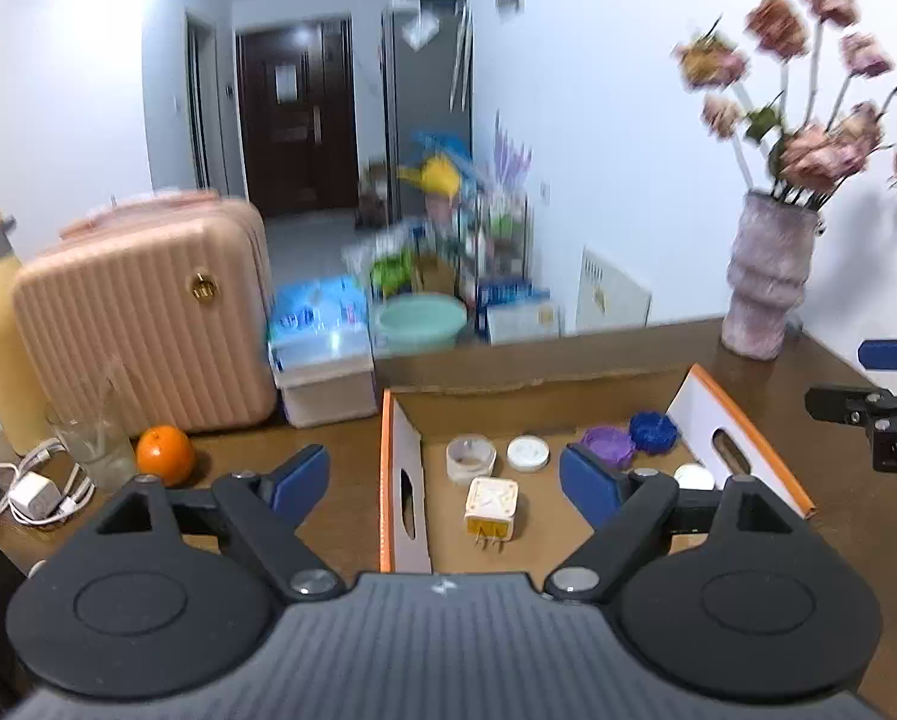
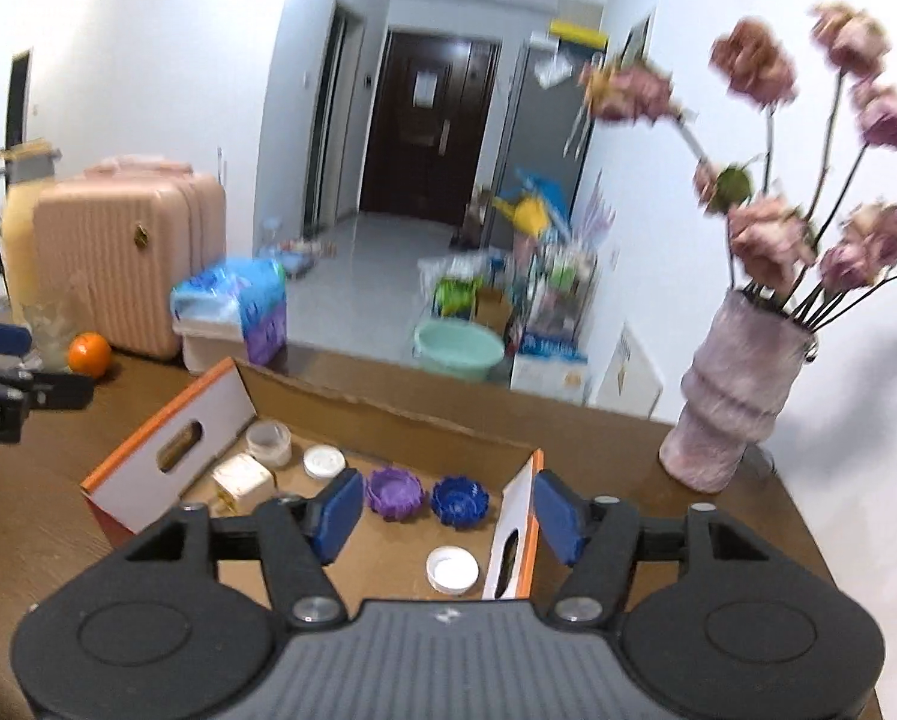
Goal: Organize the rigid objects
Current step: 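Withdraw both open grippers from the box back toward the remaining objects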
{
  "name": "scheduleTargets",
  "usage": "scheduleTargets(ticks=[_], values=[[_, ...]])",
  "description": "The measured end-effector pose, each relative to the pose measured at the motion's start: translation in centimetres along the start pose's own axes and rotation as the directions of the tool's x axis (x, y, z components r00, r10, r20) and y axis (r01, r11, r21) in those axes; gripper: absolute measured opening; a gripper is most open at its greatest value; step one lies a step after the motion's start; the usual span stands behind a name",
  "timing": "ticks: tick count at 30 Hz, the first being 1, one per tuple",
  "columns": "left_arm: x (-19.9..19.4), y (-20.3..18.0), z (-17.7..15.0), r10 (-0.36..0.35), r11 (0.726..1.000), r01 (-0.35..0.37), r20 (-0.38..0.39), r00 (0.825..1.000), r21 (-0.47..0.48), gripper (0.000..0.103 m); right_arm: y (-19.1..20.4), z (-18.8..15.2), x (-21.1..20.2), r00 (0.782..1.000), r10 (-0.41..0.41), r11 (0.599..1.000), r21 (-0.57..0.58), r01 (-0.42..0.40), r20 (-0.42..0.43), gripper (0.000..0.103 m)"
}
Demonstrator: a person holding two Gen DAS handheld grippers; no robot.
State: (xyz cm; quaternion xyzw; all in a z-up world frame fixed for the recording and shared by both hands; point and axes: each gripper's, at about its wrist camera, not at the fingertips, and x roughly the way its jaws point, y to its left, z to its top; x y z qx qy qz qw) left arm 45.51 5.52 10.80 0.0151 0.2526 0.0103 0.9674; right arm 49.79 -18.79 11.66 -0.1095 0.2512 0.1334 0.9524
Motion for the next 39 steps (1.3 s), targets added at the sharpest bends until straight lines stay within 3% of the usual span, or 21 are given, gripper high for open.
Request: scheduleTargets(ticks=[5,12,16,21,27,35,39], values=[[-3.0,-1.0,-3.5,-0.008,1.0,0.007,0.113,0.994,0.007,0.086,0.5,-2.6,-3.8,0.988,0.008,0.999,0.034,-0.014,0.155,0.076],[-5.3,-1.7,-7.4,-0.017,1.0,0.019,0.223,0.975,-0.007,0.089,1.7,-7.1,-6.4,0.961,0.019,0.999,0.044,-0.032,0.276,0.082],[-6.9,-1.9,-9.3,-0.042,0.999,0.049,0.277,0.96,-0.02,0.095,1.9,-9.6,-6.8,0.952,0.017,0.996,0.076,-0.043,0.307,0.083],[-8.2,-2.2,-11.1,-0.036,0.998,0.049,0.308,0.951,-0.033,0.096,1.7,-11.9,-8.1,0.935,0.004,0.987,0.151,-0.061,0.355,0.086],[-10.7,-2.1,-13.2,-0.03,0.998,0.044,0.337,0.941,-0.035,0.099,2.7,-14.6,-9.4,0.942,0.011,0.986,0.154,-0.066,0.337,0.086],[-17.6,-1.6,-18.3,-0.02,1.0,0.02,0.375,0.927,0.004,0.103,3.3,-19.6,-14.7,0.926,0.077,0.973,0.174,-0.15,0.37,0.09],[-20.5,-1.7,-21.0,-0.015,1.0,0.005,0.357,0.934,0.029,0.103,3.8,-22.2,-17.9,0.921,0.078,0.973,0.171,-0.153,0.381,0.091]])
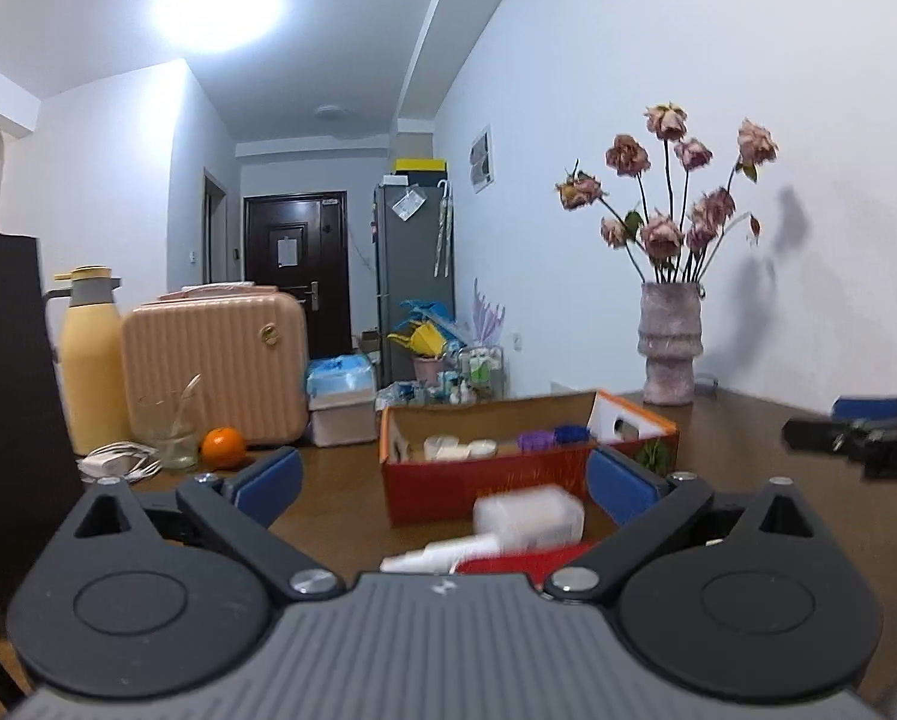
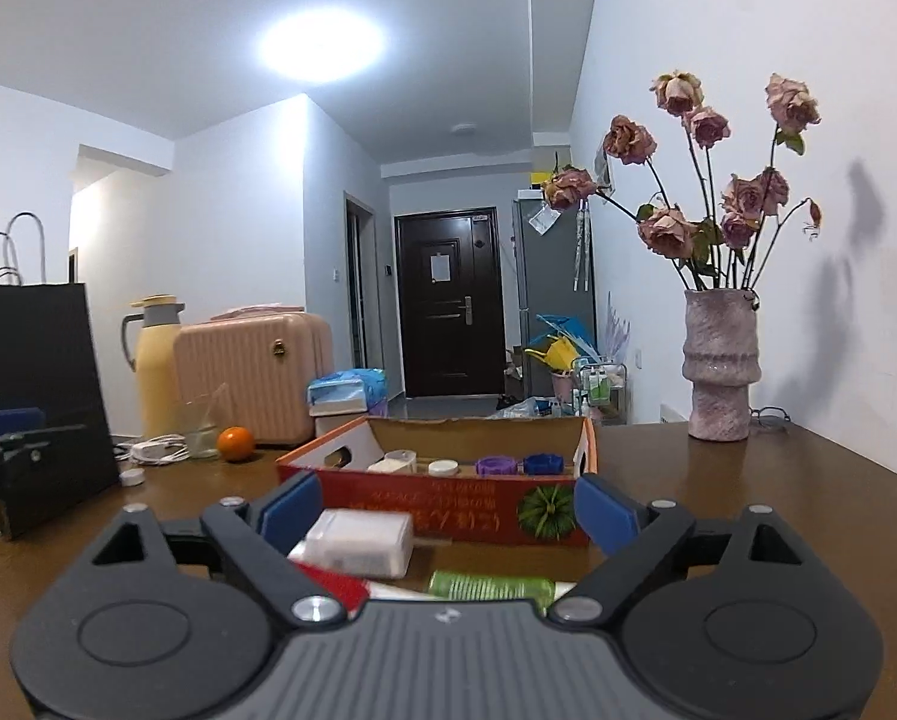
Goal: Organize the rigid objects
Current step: 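Withdraw both open grippers from the box back toward the remaining objects, then grasp the white translucent plastic box with both grippers from its sides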
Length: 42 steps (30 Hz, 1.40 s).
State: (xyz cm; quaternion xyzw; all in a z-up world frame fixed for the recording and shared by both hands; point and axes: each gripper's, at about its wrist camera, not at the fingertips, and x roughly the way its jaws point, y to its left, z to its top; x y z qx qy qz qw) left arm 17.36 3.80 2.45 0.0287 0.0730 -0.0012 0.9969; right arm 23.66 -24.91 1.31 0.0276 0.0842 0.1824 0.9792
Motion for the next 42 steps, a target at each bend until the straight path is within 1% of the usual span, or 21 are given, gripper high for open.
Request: scheduleTargets(ticks=[2,3,7,8,10,12,14,17,19,22,24,26,29,32,33,34,36,39,40,41,42], values=[[-1.5,-0.2,-1.0,0.009,1.0,-0.009,-0.025,1.0,0.026,0.103,0.4,-0.6,-1.9,1.0,-0.008,1.0,-0.015,0.008,0.011,0.093],[-2.3,-0.2,-1.5,0.008,1.0,-0.007,-0.025,1.0,0.03,0.103,0.5,-1.0,-2.8,1.0,-0.012,1.0,-0.015,0.012,0.017,0.094],[-5.0,0.5,-3.2,-0.016,1.0,0.015,-0.033,0.999,-0.02,0.103,0.6,-3.3,-5.8,0.999,-0.035,0.999,0.034,0.034,0.019,0.094],[-5.5,0.5,-3.5,-0.021,1.0,0.02,-0.039,0.999,-0.023,0.103,0.7,-3.9,-6.5,0.999,-0.05,0.998,0.034,0.049,0.019,0.094],[-6.1,0.6,-3.9,-0.035,0.999,0.035,-0.041,0.999,0.003,0.103,0.9,-5.0,-7.7,0.997,-0.081,0.996,0.03,0.081,0.013,0.094],[-6.3,0.3,-4.0,-0.039,0.998,0.041,-0.037,0.999,0.043,0.103,0.9,-5.7,-8.3,0.995,-0.098,0.994,0.04,0.097,0.002,0.094],[-5.9,0.3,-4.0,-0.043,0.998,0.044,-0.039,0.998,0.034,0.103,0.6,-6.0,-8.3,0.995,-0.097,0.995,0.038,0.097,-0.018,0.094],[-4.9,0.2,-4.4,-0.054,0.998,0.055,-0.07,0.996,0.007,0.103,0.6,-6.0,-7.6,0.993,-0.113,0.994,0.007,0.113,-0.039,0.094],[-4.1,0.0,-4.9,-0.056,0.998,0.057,-0.094,0.994,0.009,0.103,0.8,-5.9,-7.0,0.992,-0.113,0.994,-0.002,0.113,-0.054,0.094],[-2.6,-0.1,-5.4,-0.062,0.998,0.062,-0.129,0.99,-0.003,0.103,1.0,-5.7,-5.6,0.991,-0.099,0.995,-0.013,0.099,-0.087,0.093],[-1.4,0.1,-5.4,-0.072,0.997,0.069,-0.15,0.986,-0.025,0.103,1.2,-5.5,-4.5,0.99,-0.082,0.997,-0.02,0.08,-0.111,0.092],[0.2,0.2,-5.2,-0.077,0.997,0.071,-0.165,0.983,-0.044,0.103,1.3,-5.2,-3.0,0.988,-0.082,0.997,-0.023,0.079,-0.133,0.092],[3.0,0.2,-4.4,-0.089,0.995,0.081,-0.176,0.98,-0.05,0.103,1.0,-4.4,-0.4,0.984,-0.078,0.997,-0.01,0.078,-0.161,0.092],[6.8,0.0,-3.4,-0.102,0.994,0.094,-0.193,0.976,-0.052,0.103,0.7,-3.2,2.6,0.981,-0.051,0.998,0.013,0.055,-0.185,0.089],[8.2,-0.1,-3.1,-0.117,0.993,0.106,-0.206,0.972,-0.061,0.103,0.6,-2.8,3.7,0.98,-0.042,0.999,0.022,0.047,-0.194,0.087],[9.8,-0.1,-2.8,-0.135,0.99,0.122,-0.233,0.963,-0.07,0.103,0.5,-2.3,4.9,0.979,-0.03,0.999,0.032,0.038,-0.202,0.087],[13.0,-0.4,-2.4,-0.157,0.987,0.139,-0.3,0.941,-0.079,0.099,0.4,-1.5,7.7,0.973,0.002,0.998,0.062,0.013,-0.229,0.087],[16.5,-0.7,-1.8,-0.171,0.985,0.154,-0.324,0.931,-0.077,0.093,0.3,-0.9,11.6,0.964,0.045,0.994,0.105,-0.018,-0.263,0.084],[17.7,-0.7,-1.5,-0.183,0.983,0.165,-0.329,0.927,-0.081,0.089,0.2,-0.7,12.8,0.96,0.06,0.992,0.12,-0.027,-0.274,0.082],[18.9,-0.7,-1.4,-0.192,0.981,0.171,-0.34,0.921,-0.089,0.082,0.1,-0.6,14.2,0.955,0.079,0.989,0.14,-0.039,-0.286,0.077],[20.2,-0.6,-1.3,-0.191,0.981,0.165,-0.364,0.912,-0.104,0.078,-0.1,-0.6,15.4,0.949,0.098,0.986,0.161,-0.051,-0.3,0.075]])
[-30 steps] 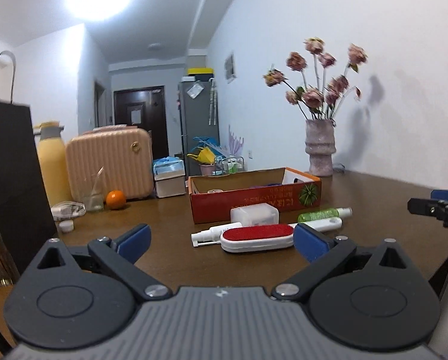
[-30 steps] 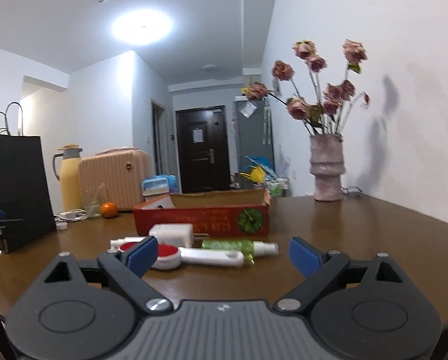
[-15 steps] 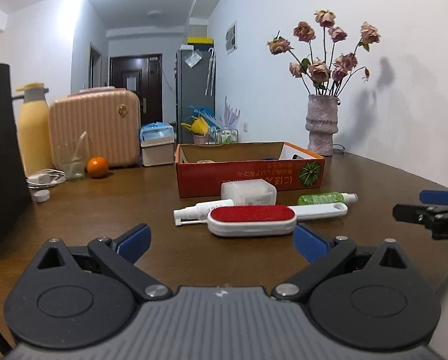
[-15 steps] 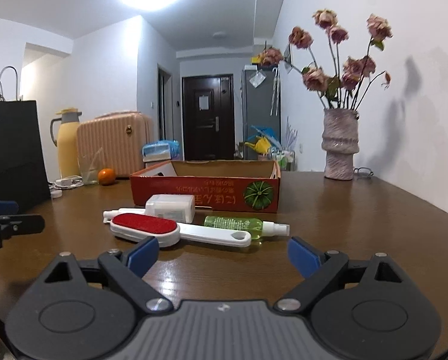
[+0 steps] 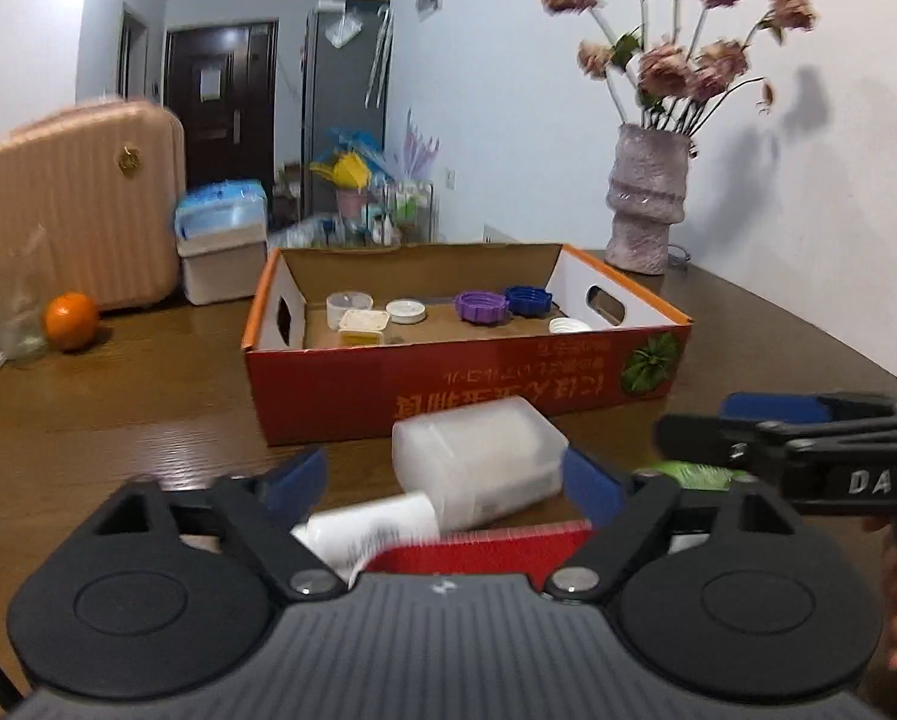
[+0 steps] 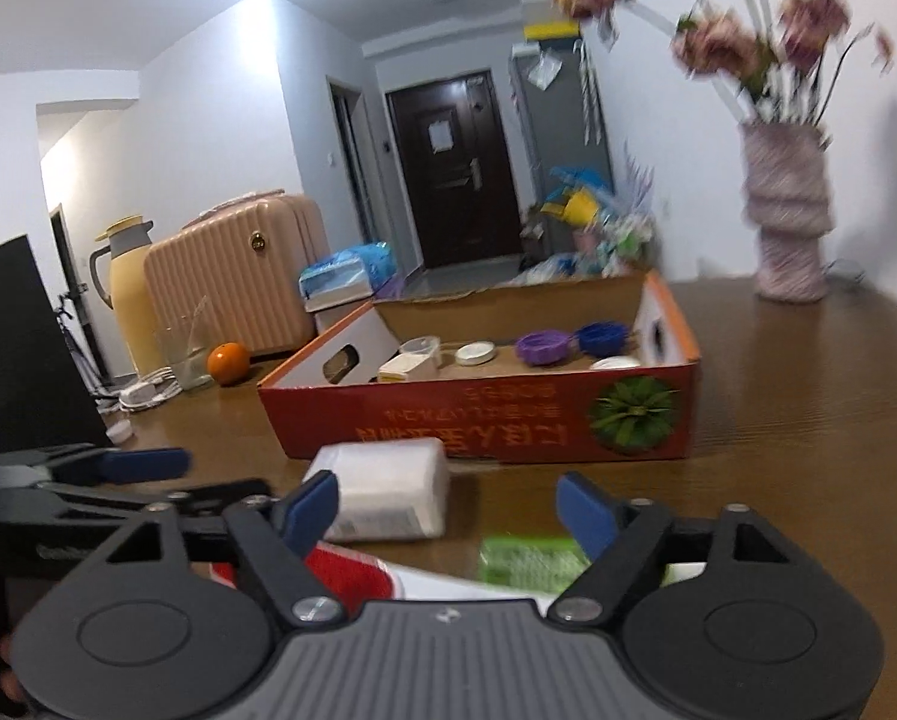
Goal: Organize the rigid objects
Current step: 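Grasp the white translucent plastic box with both grippers from its sides, then carry the plastic box up and over into the cardboard box with both grippers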
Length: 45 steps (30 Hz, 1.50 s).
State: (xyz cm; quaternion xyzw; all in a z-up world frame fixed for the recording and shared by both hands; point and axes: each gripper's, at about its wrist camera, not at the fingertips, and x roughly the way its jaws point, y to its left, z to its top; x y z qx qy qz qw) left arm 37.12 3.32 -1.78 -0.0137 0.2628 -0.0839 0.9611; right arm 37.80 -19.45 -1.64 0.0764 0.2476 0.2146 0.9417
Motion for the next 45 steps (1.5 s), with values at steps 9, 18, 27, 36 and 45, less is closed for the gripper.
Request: scheduleTargets(ticks=[9,18,27,36,45], values=[[6.6,3.2,1.5,-0.096,0.966,0.054,-0.155,0.983,-0.254,0.049,-1.1,1.5,8.4,0.988,0.085,0.993,0.088,-0.074,-0.129,0.046],[6.8,2.8,1.5,-0.127,0.958,0.09,-0.125,0.984,-0.271,0.036,-1.6,1.0,9.9,0.978,0.161,0.973,0.188,-0.134,-0.135,0.024],[-1.6,-1.4,2.6,-0.067,0.988,0.074,0.059,0.996,-0.137,0.027,1.2,2.7,2.1,0.994,0.102,0.991,0.095,-0.099,-0.03,0.023],[-13.6,-5.5,-1.0,-0.059,0.988,0.089,0.217,0.974,-0.129,0.027,5.9,0.9,-10.4,0.989,0.095,0.995,-0.05,-0.09,0.11,0.023],[-19.7,-7.3,-2.9,-0.094,0.987,0.124,0.268,0.959,-0.097,0.027,7.6,-1.3,-17.3,0.977,0.103,0.994,-0.051,-0.095,0.185,0.023]])
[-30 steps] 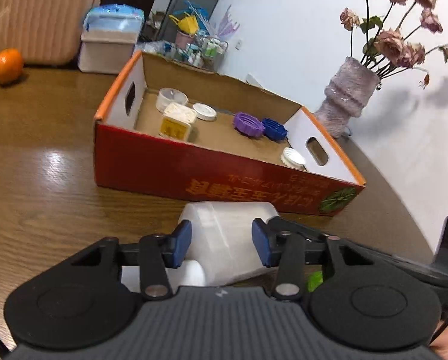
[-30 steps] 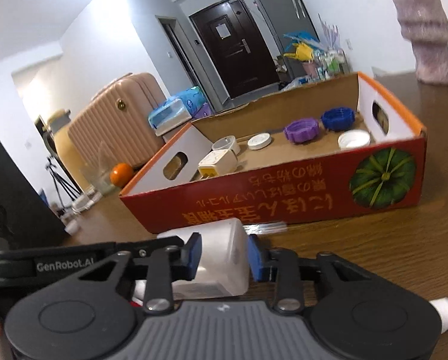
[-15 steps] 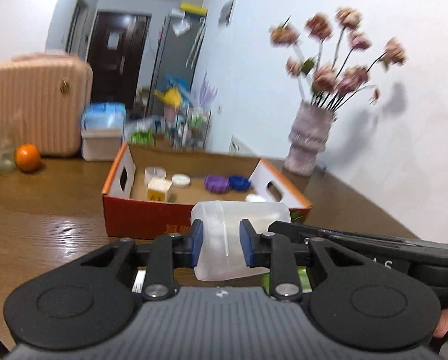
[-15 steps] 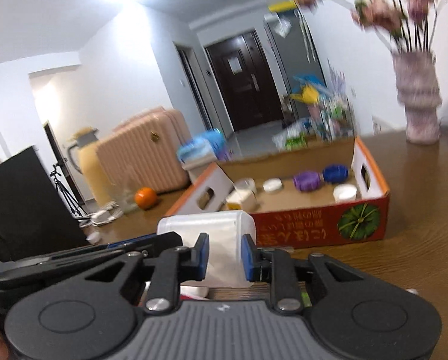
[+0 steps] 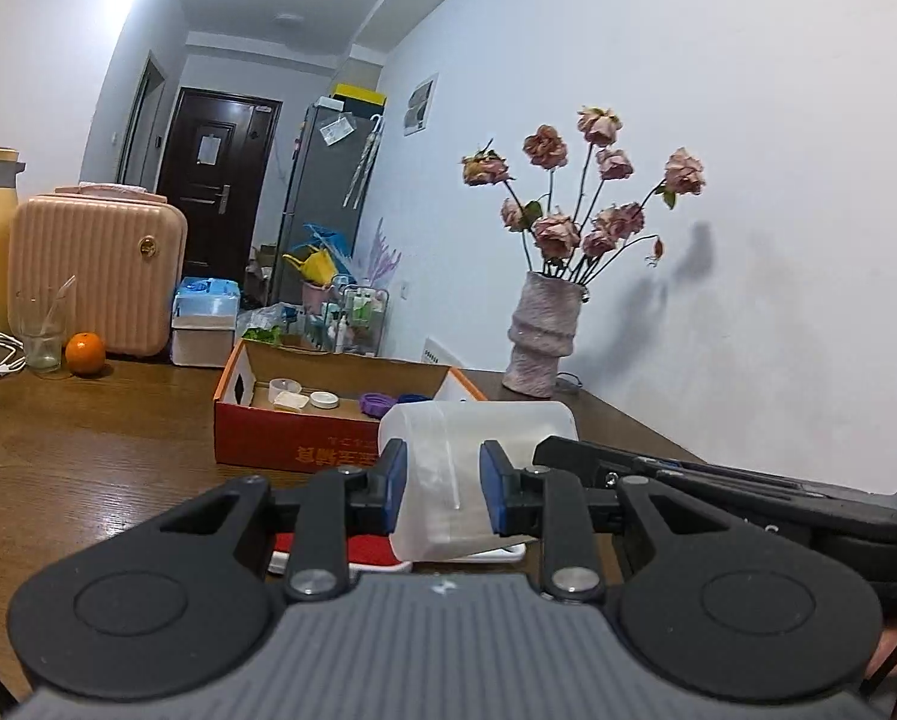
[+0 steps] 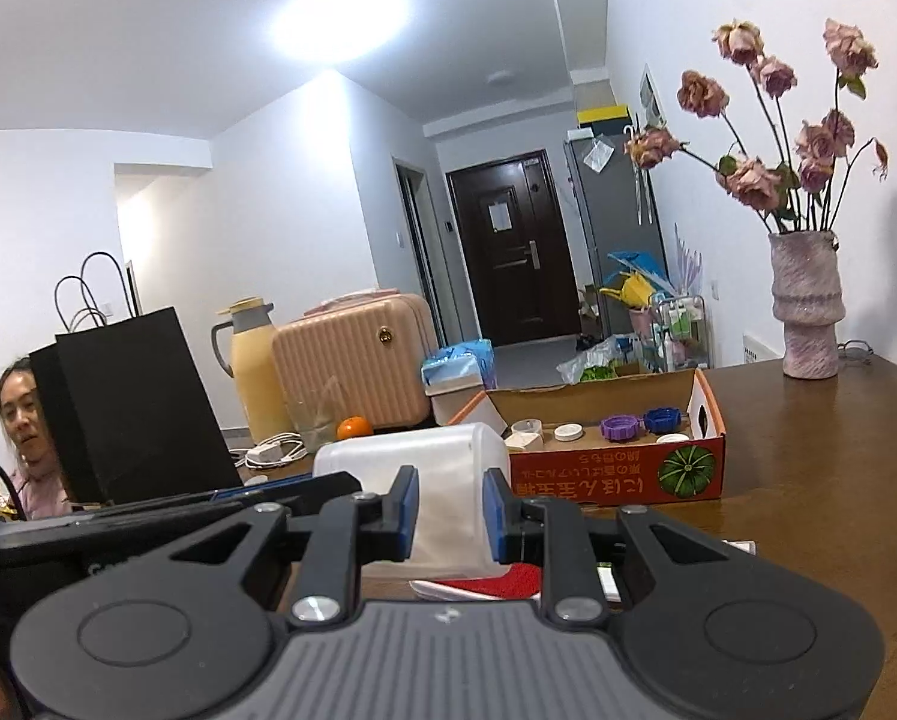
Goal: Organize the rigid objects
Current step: 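Carry the plastic box up and over into the cardboard box with both grippers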
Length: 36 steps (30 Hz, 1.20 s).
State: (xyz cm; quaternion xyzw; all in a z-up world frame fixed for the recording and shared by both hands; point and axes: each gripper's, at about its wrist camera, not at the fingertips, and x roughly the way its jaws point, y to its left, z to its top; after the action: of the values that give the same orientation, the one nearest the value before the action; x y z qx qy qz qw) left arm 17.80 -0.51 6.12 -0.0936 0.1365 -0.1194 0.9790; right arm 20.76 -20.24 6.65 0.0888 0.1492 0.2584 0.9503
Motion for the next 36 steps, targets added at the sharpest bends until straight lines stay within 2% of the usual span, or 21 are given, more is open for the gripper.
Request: scheduleTargets(ticks=[6,11,18,23,26,29,34,36], values=[[-0.2,-0.2,0.4,-0.013,1.0,0.013,0.021,1.0,0.008,0.027,0.5,0.3,-1.0,1.0,-0.013,1.0,-0.009,0.013,0.019,0.023],[2.4,0.6,1.9,-0.016,1.0,0.016,0.021,1.0,0.002,0.027,-0.2,1.6,1.1,0.999,-0.026,0.999,-0.019,0.026,0.021,0.023],[8.0,2.1,5.0,-0.024,0.999,0.023,0.025,0.999,0.034,0.026,-2.5,4.5,5.9,0.999,-0.029,1.0,-0.011,0.029,0.023,0.022],[13.8,3.3,7.8,-0.026,0.998,0.026,-0.002,1.0,0.057,0.026,-5.2,7.0,10.7,1.0,-0.023,1.0,0.012,0.023,0.006,0.022],[17.7,4.2,9.3,-0.024,0.998,0.026,-0.031,0.999,0.056,0.027,-7.2,8.8,14.3,1.0,-0.019,0.999,0.034,0.02,-0.017,0.022],[22.0,5.8,10.2,-0.048,0.999,0.049,-0.098,0.994,0.006,0.026,-9.7,10.1,18.1,0.998,-0.018,0.996,0.081,0.023,-0.063,0.021],[29.0,8.9,10.0,-0.05,0.996,0.034,-0.219,0.974,-0.08,0.026,-13.7,10.6,24.4,0.984,0.003,0.985,0.173,0.028,-0.177,0.017],[31.6,10.4,9.2,-0.053,0.993,0.02,-0.289,0.956,-0.118,0.026,-15.0,10.1,27.0,0.973,0.007,0.979,0.2,0.04,-0.229,0.017]])
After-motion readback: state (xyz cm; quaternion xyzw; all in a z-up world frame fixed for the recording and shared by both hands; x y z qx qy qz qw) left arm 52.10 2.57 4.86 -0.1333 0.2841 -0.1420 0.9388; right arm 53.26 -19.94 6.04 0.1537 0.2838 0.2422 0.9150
